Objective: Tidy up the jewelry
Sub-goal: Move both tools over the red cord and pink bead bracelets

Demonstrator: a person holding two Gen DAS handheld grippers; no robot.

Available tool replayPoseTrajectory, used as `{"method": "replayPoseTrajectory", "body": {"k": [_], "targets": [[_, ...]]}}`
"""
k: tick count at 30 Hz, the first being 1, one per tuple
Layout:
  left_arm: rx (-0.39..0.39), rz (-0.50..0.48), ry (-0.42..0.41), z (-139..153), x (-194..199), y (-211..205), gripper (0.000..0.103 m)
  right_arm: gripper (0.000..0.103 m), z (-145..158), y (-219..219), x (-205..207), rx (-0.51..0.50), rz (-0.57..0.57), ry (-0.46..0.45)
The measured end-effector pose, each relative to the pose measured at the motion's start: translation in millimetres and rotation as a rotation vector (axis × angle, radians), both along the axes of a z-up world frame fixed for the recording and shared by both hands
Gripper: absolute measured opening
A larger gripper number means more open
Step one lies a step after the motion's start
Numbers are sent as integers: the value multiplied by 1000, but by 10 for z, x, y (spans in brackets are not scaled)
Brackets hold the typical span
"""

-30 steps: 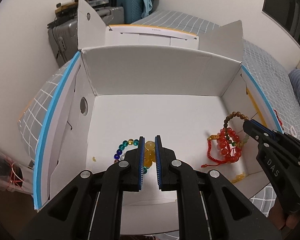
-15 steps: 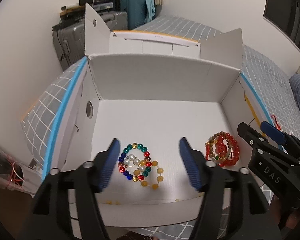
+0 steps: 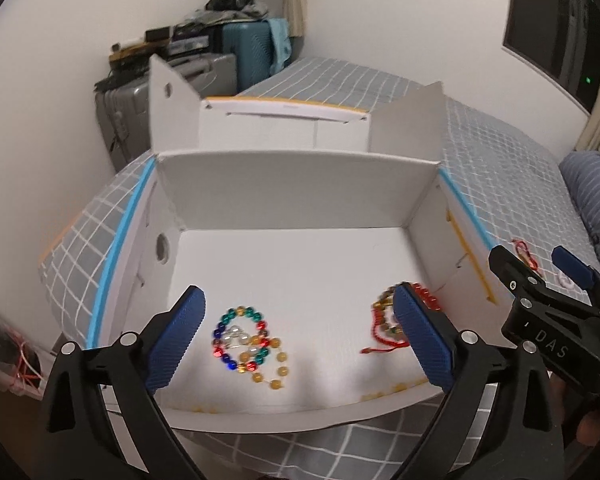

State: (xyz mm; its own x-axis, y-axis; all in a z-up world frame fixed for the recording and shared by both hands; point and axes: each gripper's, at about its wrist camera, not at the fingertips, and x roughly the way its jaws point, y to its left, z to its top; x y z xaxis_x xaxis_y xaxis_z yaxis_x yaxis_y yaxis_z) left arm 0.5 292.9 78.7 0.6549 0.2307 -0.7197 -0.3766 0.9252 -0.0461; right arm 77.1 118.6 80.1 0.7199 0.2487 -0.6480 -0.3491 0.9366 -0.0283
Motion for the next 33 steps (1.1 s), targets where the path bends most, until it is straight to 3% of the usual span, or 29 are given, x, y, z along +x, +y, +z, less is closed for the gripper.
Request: {"method": "replayPoseTrajectory", "body": {"k": [7,13,19,25,29,33], "targets": [[-9,-79,-55,233,261,-427,97,95,128,-630,134,-37,-102,-40],[-32,-198,-60,212,720,-1129,97,95,110,-1445,464,-21,-239,-28],[-77,-331,0,-4,1420,-1935,97,95,-85,-2259,887,-44,-340,13],[-25,-390,66,-348,2107,-2525,97,95,-483,-3099,1448,-21,-441,129],[-39,-399,112,-618,2536,-2751,97,95,-779,-3355,1784,-49,-469,202],[-5,-421,148,-887,2835,-3008,97,95,-1038,-3576,1989,-43,-483,242]]}}
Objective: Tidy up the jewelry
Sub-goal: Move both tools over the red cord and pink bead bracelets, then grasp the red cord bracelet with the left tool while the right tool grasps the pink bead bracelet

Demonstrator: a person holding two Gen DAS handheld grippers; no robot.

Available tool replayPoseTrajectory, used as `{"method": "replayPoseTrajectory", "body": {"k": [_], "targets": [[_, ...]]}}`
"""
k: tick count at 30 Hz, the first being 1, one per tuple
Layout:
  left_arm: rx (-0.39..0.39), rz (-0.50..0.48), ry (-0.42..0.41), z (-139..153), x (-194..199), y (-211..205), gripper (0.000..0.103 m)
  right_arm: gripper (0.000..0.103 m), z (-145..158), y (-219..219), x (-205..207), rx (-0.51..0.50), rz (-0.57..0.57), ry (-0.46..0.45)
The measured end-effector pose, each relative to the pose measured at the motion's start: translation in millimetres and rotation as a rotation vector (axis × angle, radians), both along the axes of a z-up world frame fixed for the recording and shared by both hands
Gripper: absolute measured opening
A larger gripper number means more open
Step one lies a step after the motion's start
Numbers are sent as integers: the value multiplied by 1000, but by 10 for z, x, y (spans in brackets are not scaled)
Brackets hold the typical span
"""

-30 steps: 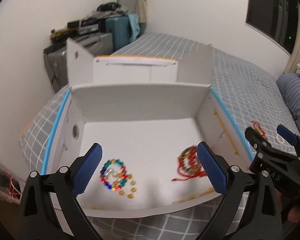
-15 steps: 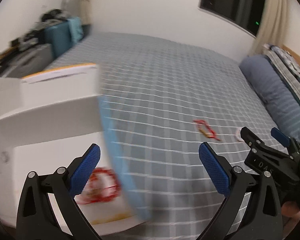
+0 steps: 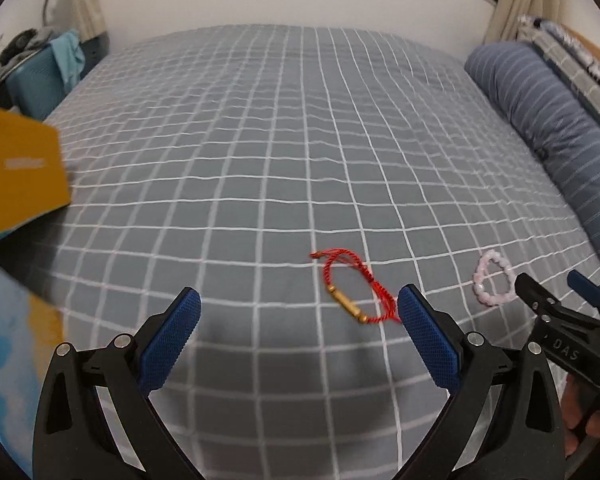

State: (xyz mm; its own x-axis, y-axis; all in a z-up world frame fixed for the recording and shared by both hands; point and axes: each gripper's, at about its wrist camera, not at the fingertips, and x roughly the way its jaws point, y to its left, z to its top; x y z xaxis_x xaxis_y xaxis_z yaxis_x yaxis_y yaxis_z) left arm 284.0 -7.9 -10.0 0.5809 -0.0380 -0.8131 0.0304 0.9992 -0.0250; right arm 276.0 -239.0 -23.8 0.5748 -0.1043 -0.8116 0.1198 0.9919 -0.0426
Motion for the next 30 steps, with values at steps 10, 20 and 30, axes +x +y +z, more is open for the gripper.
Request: {"method": "replayPoseTrajectory", "body": {"k": [10,20,30], "targets": [[14,-39,41,-407,375,-231,97,79,-251,-195,223,61,-39,74],[-6,-52,91,-635,441,-248,96,48,-423,-269,272,112,-52,118],[-21,-19,94,-698,424,-135,57,17,-440,-303,266,139,-65,123]]}}
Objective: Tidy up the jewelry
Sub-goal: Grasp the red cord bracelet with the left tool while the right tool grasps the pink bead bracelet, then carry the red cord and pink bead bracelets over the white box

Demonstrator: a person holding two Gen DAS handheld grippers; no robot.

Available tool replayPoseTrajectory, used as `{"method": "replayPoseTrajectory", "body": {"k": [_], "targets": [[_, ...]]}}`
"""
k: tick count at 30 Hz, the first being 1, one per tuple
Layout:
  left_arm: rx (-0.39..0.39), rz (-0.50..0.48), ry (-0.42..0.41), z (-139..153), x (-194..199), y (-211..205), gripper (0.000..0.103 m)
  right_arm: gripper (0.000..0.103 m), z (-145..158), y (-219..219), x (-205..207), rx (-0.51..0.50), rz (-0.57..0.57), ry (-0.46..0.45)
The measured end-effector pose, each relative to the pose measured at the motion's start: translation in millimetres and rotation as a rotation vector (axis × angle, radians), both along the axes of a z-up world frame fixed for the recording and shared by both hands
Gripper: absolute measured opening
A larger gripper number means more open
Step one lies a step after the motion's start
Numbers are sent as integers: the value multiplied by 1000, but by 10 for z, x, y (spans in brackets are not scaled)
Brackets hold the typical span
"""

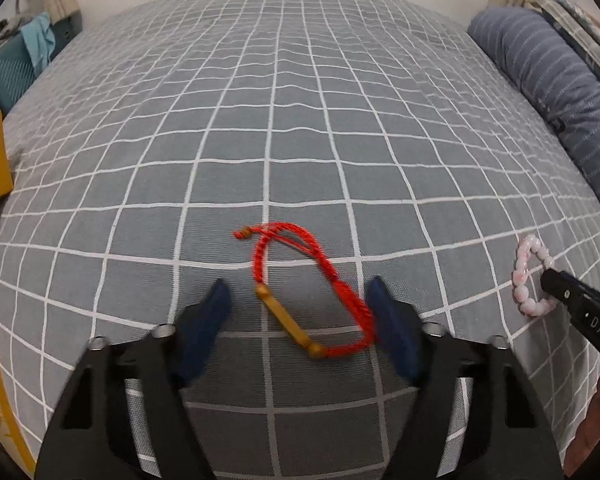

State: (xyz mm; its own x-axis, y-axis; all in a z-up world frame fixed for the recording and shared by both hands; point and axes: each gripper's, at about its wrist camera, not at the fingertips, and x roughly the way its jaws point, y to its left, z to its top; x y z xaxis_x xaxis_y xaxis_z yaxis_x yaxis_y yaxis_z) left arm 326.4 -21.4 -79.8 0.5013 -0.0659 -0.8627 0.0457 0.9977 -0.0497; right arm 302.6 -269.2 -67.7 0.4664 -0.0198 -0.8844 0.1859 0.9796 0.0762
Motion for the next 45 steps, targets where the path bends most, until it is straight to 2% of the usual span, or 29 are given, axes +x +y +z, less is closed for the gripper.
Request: {"method": "replayPoseTrajectory", "body": {"k": [1,2,3,4,18,28,38,45], "targets": [[-2,1,1,3,-1,21,43,11,4,7,-3,2,0,0],[3,3,0,11,13,32,35,10,13,12,-3,3,4,-2],[17,8,-2,16,12,47,17,10,25,14,-7,7,3,-4],[28,12,-3,20,36,10,10,10,34,19,-9,13,-2,-7],[-14,-4,14,130,-1,72,9,10,187,99,-80,5,22,-53],[-22,-27,-1,246,-189,14,9,10,322,128,-145,19,33,-93],[-4,-41,-70,514,-384,-21,9,10,518,197,-242,-2,57,-158],[-5,-44,-88,637,-457,-31,9,10,652,268,-312,-19,66,-190]]}}
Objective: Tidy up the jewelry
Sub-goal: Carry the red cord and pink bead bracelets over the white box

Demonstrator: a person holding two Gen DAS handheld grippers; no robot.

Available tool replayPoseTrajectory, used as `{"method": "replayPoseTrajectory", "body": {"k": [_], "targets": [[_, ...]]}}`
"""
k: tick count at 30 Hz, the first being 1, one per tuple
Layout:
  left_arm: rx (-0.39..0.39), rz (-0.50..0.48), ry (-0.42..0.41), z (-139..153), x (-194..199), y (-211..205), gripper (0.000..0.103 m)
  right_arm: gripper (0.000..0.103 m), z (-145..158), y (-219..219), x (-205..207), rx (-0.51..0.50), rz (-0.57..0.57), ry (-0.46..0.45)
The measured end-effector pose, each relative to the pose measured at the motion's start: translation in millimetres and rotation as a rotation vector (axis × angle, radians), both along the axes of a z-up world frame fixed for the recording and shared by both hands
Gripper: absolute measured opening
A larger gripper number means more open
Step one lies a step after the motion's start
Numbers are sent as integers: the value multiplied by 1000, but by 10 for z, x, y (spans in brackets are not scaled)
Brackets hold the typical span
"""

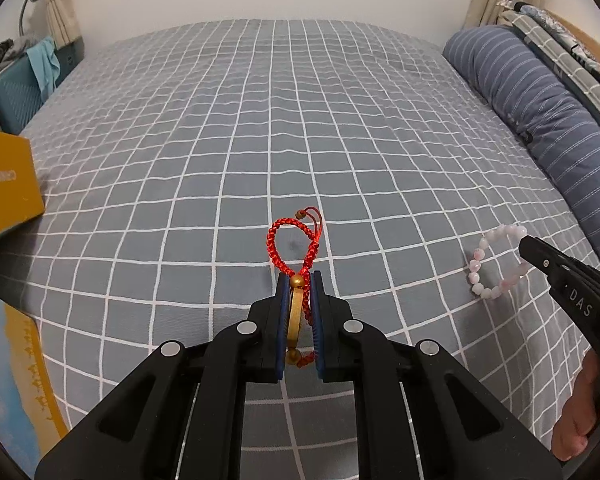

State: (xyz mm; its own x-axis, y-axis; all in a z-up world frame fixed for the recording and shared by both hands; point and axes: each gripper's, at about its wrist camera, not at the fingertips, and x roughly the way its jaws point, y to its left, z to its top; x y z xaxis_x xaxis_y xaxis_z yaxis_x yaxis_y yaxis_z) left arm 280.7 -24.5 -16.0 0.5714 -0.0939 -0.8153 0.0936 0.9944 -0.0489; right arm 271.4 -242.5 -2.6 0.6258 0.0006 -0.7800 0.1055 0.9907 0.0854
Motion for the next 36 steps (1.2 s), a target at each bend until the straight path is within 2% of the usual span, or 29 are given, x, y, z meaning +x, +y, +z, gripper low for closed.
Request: {"method": "replayPoseTrajectory", "body": {"k": [13,36], "targets": [[3,-3,-22,296,-296,58,9,10,330,167,-260,-49,4,-48],[20,70,-85,974,-999,654,10,10,794,824,-832,-55,112,-85]]}}
